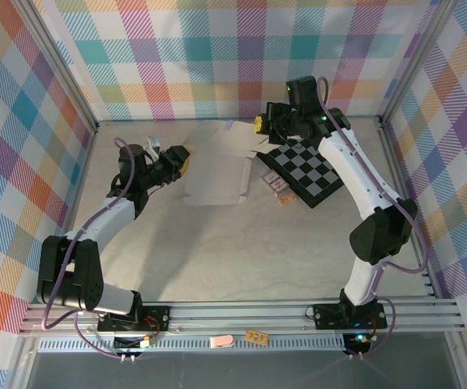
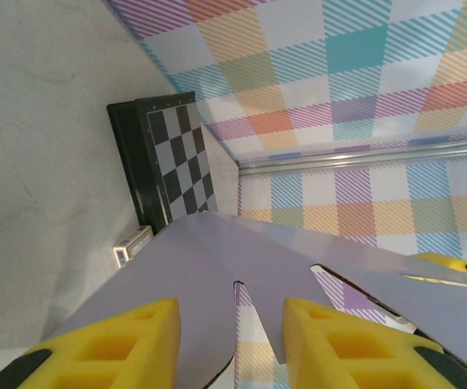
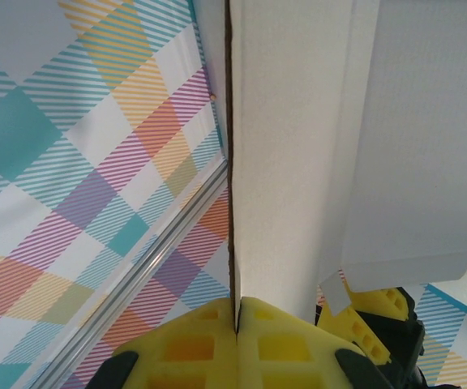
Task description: Fold the paper box
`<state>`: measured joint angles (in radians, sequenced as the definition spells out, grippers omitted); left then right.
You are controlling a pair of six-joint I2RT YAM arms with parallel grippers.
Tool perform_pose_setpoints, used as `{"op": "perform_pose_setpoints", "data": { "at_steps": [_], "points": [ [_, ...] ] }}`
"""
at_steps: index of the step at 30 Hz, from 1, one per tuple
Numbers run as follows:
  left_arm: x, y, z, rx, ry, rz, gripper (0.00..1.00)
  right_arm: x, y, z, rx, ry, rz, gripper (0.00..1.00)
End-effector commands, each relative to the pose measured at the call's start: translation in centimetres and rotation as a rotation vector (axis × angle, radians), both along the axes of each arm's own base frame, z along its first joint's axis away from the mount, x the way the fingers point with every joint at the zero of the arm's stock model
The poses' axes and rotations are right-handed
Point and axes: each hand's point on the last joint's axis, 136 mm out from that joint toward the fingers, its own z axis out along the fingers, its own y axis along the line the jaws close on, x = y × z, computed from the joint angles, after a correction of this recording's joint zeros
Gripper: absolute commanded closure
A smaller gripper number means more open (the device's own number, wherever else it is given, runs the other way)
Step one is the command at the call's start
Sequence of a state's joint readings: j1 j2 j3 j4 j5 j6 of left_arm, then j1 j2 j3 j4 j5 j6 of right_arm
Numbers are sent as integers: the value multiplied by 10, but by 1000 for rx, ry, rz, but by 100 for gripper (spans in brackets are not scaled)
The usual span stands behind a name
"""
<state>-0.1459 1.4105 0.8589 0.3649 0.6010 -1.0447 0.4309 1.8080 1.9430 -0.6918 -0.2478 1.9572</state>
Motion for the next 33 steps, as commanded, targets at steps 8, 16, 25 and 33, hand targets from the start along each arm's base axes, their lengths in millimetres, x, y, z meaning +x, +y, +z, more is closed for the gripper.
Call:
{"op": "perform_pose_setpoints", "data": {
  "at_steps": [8, 16, 25, 33],
  "points": [
    [-17, -25, 5, 199, -55, -94, 59, -2, 3, 1, 28, 15, 8, 100],
    [-29, -35, -11, 383, -66, -109, 57, -8, 8, -3, 34, 28, 24, 100],
    [-33, -28, -25, 568, -67, -54, 56, -20, 19, -14, 19, 51, 53, 100],
    [-42, -26, -46, 749, -45, -60, 58, -31, 28, -23, 7, 71, 79, 100]
  ]
}}
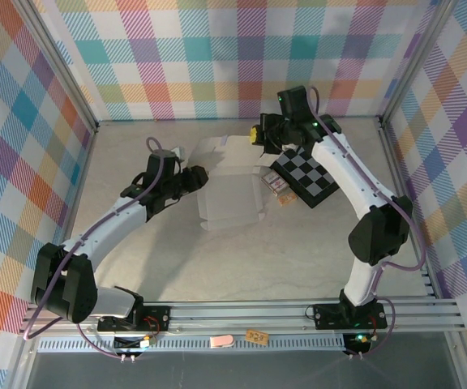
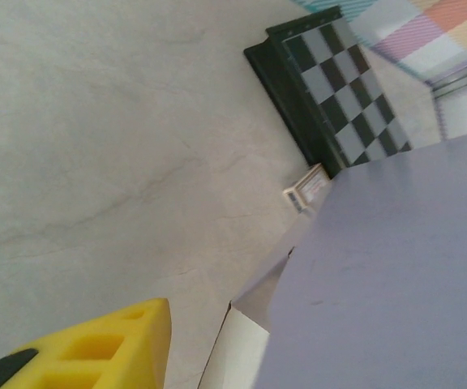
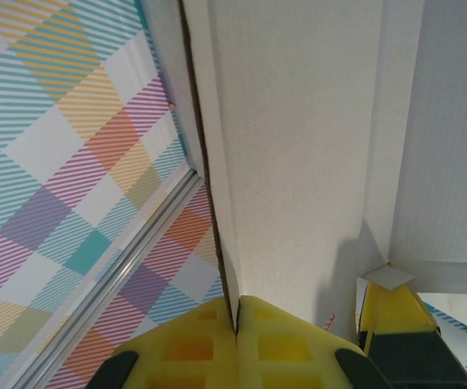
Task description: Fold the paper box
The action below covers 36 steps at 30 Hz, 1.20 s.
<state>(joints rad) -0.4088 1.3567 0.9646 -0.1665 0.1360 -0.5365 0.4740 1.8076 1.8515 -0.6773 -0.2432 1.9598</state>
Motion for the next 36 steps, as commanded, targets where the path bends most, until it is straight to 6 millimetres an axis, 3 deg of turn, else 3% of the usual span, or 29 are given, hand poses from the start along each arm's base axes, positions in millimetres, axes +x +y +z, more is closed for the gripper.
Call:
{"op": "perform_pose_setpoints", "data": {
  "at_steps": [1, 12, 17, 24, 27, 30, 36],
  "points": [
    [-2, 0, 5, 120, -45, -23, 59, -18, 13, 11, 41, 8, 44, 100],
    [-9, -9, -12, 150, -45, -100, 69, -28, 21, -2, 22, 43, 79, 100],
    [-13, -18, -14, 181, -48, -151, 61, -31, 23, -6, 16, 60, 92, 100],
    [-21, -6, -12, 206, -45, -116, 58, -32, 21, -12, -5, 60, 95, 100],
    [-36, 1, 4, 164, -62, -91, 54, -27, 20, -18, -32, 38, 104, 100],
    [-65, 14, 8, 137, -23, -76, 46, -20, 26, -24, -51, 1, 130, 100],
    [-120, 35, 35, 18, -34, -53, 44, -15, 46, -37, -87, -59, 189, 100]
  ]
}}
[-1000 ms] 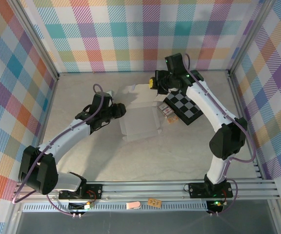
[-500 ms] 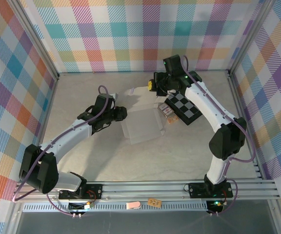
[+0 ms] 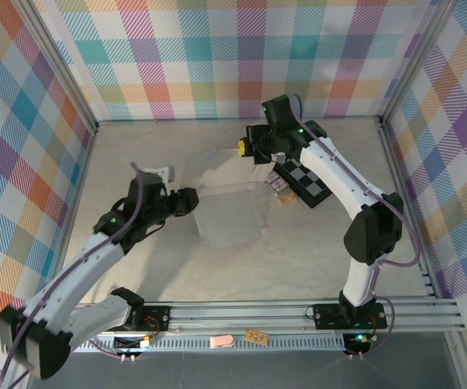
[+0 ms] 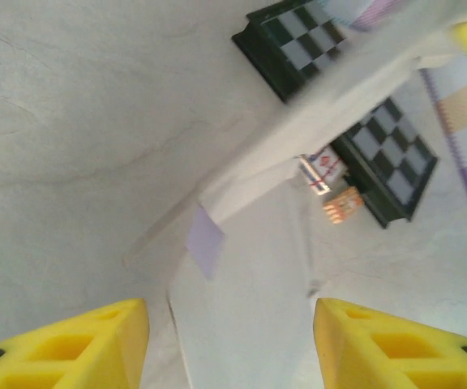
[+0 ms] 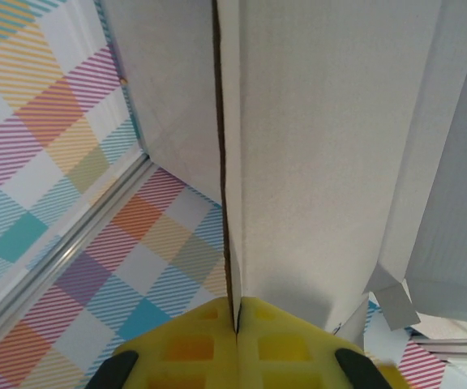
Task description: Fold the paper box
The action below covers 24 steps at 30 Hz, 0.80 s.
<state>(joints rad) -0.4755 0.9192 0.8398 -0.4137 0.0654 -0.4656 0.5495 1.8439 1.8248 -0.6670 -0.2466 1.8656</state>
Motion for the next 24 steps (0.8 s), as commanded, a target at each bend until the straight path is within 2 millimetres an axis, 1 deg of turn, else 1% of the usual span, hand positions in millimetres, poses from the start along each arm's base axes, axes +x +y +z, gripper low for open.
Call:
{"op": "perform_pose_setpoints", "data": {
  "at_steps": [1, 4, 6, 9, 11, 14, 16, 18, 21, 22, 24],
  "points": [
    [-36, 8, -2, -53, 67, -2, 44, 4, 16, -12, -32, -65, 67, 100],
    [-46, 20, 12, -65, 55, 33, 44, 7, 25, -14, -66, -124, 118, 100],
    [-43, 27, 16, -86, 58, 60, 45, 9, 31, -14, -86, -175, 157, 100],
    [-25, 38, 14, -139, 105, 132, 48, 11, 41, -19, -113, -277, 218, 100],
    [-11, 47, 11, -173, 125, 181, 50, 13, 48, -24, -99, -352, 238, 100],
    [6, 55, 8, -197, 131, 215, 51, 14, 54, -36, -67, -439, 238, 100],
    [13, 57, 3, -196, 140, 210, 51, 13, 58, -48, -37, -466, 240, 100],
    [16, 59, -6, -163, 157, 198, 53, 14, 60, -56, -7, -496, 241, 100],
    [13, 60, -27, -95, 191, 157, 60, 12, 62, -65, 6, -499, 252, 100],
    [12, 57, -35, -82, 194, 128, 64, 11, 62, -65, 8, -495, 256, 100],
    [10, 53, -48, -68, 191, 84, 68, 10, 62, -66, 10, -491, 258, 100]
  ]
}}
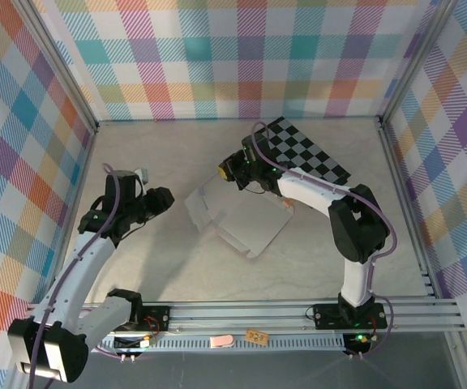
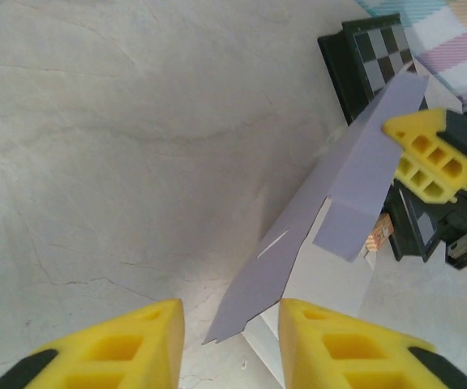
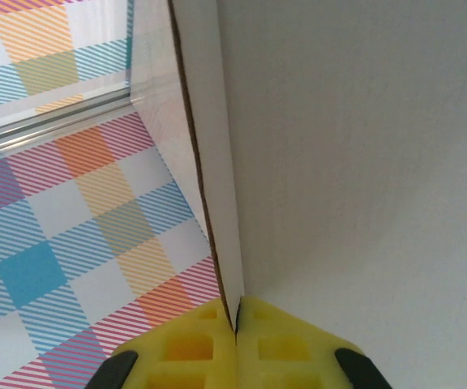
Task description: Fold the paper box
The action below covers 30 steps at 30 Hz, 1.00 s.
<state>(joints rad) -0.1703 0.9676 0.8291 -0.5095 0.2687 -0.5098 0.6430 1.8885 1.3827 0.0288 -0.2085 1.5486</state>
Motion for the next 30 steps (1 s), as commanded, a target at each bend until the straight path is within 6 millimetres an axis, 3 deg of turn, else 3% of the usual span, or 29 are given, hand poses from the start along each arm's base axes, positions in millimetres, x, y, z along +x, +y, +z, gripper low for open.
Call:
{"op": "perform_pose_setpoints", "data": {
  "at_steps": [1, 5, 13, 19, 30],
  "points": [
    [-4, -8, -21, 27, -25, -114, 69, 5, 6, 20, 59, -74, 21, 100],
    [-6, -13, -37, 32, -69, -171, 70, 5, 10, 27, 74, -62, 30, 100],
    [11, -31, -45, 27, -168, -264, 66, 5, 16, 31, 87, -35, 51, 100],
    [18, -60, -46, 63, -200, -372, 63, 5, 18, 29, 87, -15, 53, 100],
    [29, -77, -43, 106, -268, -387, 53, 8, 20, 27, 87, 8, 49, 100]
  ]
}}
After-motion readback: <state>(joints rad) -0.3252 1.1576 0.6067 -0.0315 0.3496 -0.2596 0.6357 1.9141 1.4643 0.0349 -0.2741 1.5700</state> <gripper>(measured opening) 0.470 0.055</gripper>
